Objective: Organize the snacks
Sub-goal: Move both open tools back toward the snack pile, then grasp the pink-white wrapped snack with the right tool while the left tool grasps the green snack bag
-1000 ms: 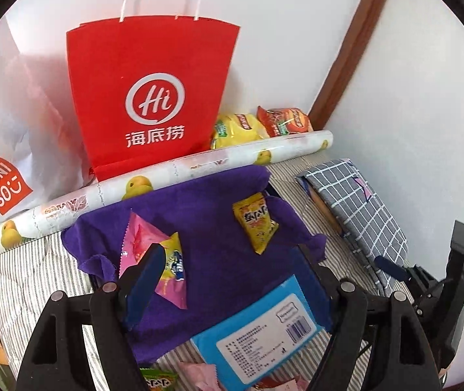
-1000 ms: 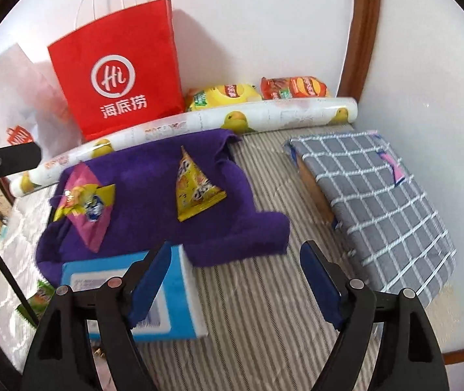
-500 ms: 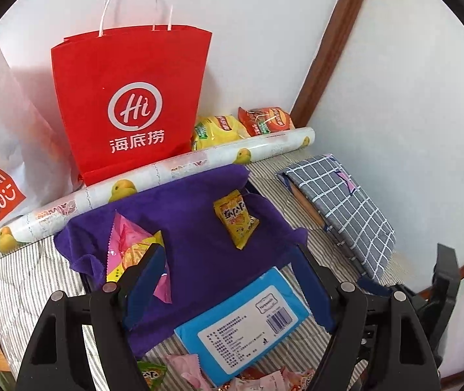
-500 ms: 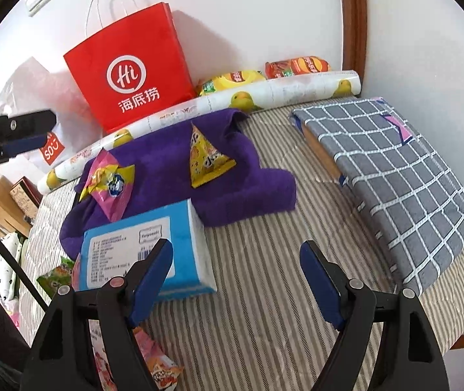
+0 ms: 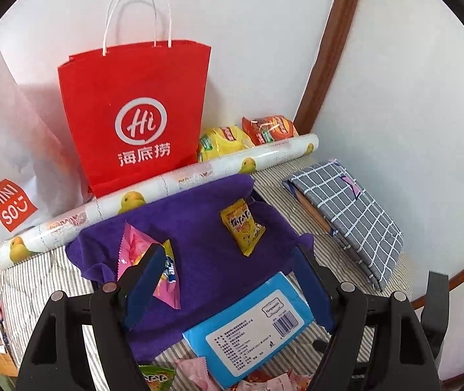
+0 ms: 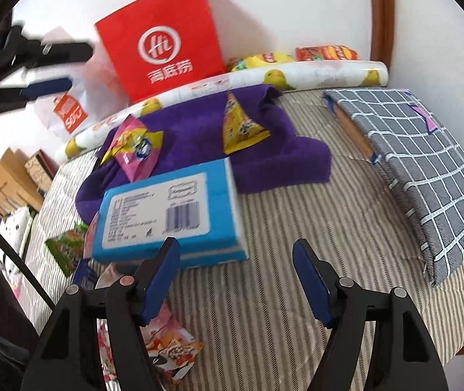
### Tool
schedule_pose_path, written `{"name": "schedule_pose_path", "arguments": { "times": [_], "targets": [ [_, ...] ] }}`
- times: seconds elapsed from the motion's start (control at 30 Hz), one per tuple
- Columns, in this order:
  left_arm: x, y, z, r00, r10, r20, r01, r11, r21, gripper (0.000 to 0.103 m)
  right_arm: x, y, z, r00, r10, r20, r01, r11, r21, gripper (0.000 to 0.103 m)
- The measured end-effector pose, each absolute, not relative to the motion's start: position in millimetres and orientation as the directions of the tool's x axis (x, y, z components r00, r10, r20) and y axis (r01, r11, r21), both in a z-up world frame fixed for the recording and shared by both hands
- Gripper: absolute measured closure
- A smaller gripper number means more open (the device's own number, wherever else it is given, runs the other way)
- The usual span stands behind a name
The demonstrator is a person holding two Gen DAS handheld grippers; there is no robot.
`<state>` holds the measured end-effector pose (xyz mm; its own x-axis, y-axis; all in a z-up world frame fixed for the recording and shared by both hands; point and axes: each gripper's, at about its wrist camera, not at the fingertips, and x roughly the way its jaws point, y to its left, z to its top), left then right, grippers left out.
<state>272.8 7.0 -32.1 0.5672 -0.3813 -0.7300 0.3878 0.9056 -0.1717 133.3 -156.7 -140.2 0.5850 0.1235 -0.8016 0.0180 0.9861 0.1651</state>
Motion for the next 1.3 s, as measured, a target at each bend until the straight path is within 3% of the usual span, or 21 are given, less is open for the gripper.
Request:
{"name": "schedule_pose_path", "arguments": {
  "times": [0.43, 0.63, 0.9, 0.97, 1.0, 1.1, 1.3],
  "targets": [
    [243, 26, -18, 0.604, -0.343, -0.719, 0.339, 0.927, -0.158, 0.025, 111, -99, -148, 0.514, 0.312, -0.799, -0.216, 0.949, 0.232, 0.031],
    [218, 54, -18, 0.630, -0.285, -0.722, 0.268, 0.953, -0.142, 0.025, 98, -62, -142, 0.534, 0.332, -0.777, -0.380, 0.916, 0.130, 0.031],
    [189, 93, -34, 0.639, -0.205, -0.741, 0.156, 0.978, -0.136, 0.025, 112, -33, -161, 0.485, 0.282, -0.828, -0.538, 0.842, -0.028, 0.031],
    [184, 102, -40, 0.634, -0.188, -0.750, 0.126, 0.982, -0.139, 0.025, 116, -30, -169, 0.445, 0.277, -0.852, -0.561, 0.827, -0.025, 0.034],
    [182, 107, -43, 0.631, -0.181, -0.754, 0.111, 0.983, -0.144, 0.025, 117, -28, -172, 0.432, 0.271, -0.860, -0.573, 0.819, -0.030, 0.042],
    [176, 119, -58, 0.614, -0.166, -0.771, 0.070, 0.985, -0.157, 0.025, 114, -31, -172, 0.429, 0.283, -0.858, -0.580, 0.814, -0.022, 0.050],
    [172, 131, -91, 0.571, -0.144, -0.808, 0.015, 0.986, -0.165, 0.025, 102, -45, -158, 0.450, 0.342, -0.825, -0.568, 0.823, 0.032, 0.055]
  ]
}}
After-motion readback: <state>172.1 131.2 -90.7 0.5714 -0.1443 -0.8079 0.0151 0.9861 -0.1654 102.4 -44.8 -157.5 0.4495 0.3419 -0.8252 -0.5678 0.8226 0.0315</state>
